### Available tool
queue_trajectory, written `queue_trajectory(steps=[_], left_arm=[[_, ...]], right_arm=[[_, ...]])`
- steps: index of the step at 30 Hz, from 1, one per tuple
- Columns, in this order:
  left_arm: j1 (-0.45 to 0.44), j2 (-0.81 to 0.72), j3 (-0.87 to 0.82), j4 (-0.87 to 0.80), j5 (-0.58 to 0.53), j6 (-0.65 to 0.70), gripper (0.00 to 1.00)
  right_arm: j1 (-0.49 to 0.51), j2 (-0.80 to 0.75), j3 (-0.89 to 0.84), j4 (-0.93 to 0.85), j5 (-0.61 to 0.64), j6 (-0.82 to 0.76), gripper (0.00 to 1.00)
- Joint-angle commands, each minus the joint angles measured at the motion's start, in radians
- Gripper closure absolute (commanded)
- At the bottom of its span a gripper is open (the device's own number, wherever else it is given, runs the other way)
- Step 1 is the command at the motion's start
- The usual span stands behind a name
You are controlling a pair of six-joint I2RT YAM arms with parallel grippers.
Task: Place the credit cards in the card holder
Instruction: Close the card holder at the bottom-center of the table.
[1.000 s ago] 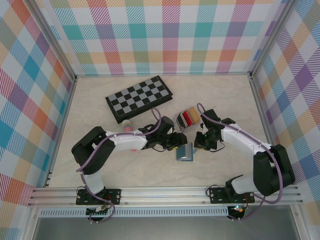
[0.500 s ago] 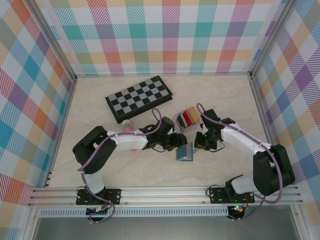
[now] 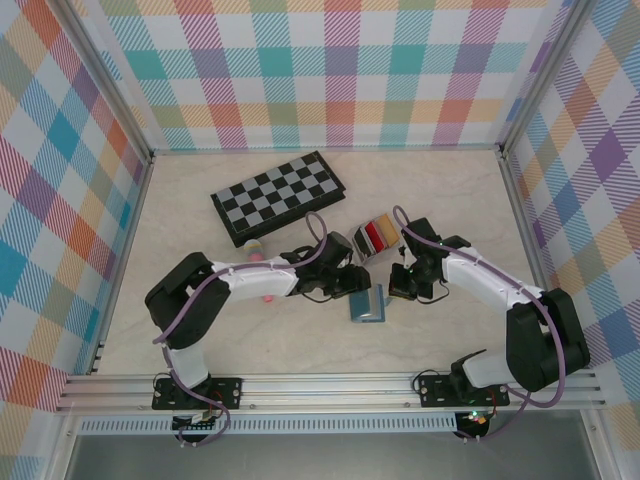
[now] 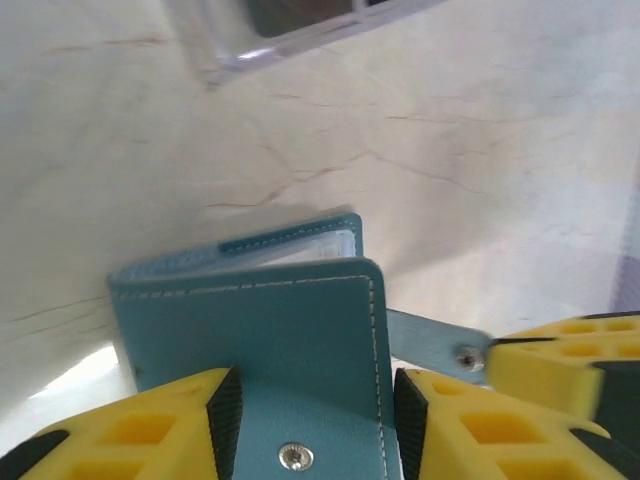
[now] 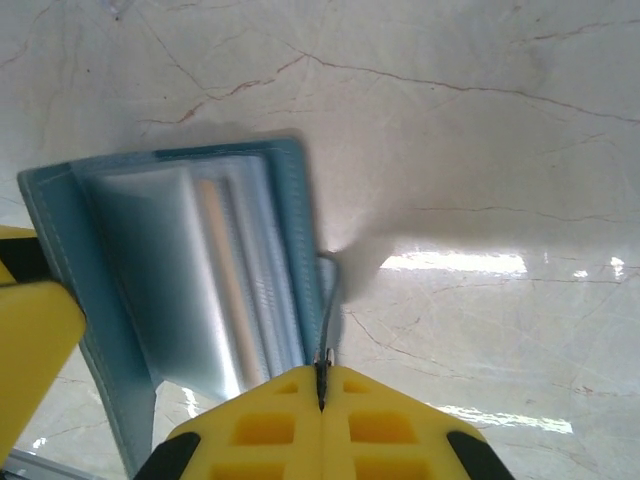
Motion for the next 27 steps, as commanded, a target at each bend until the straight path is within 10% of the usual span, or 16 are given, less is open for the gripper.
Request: queue_trajectory(steps=[1, 11, 27], left_arm=[[-0.019, -0.090, 0.011, -0.174, -0.169, 0.077, 0.53], [-0.018, -0.176, -0.074, -0.102, -0.125, 0.092, 0.44], [-0.021, 0.026, -0.011, -0.100, -0.036, 0.055, 0.63]], right_arm=[[-0.006, -0.017, 0.000, 0.005, -0.026, 0.008, 0.99], [-0.008, -0.005, 0.011, 0.002, -0.025, 0.000, 1.00], [-0.008, -0.004, 0.018, 0.014, -0.060, 0.002, 1.00]])
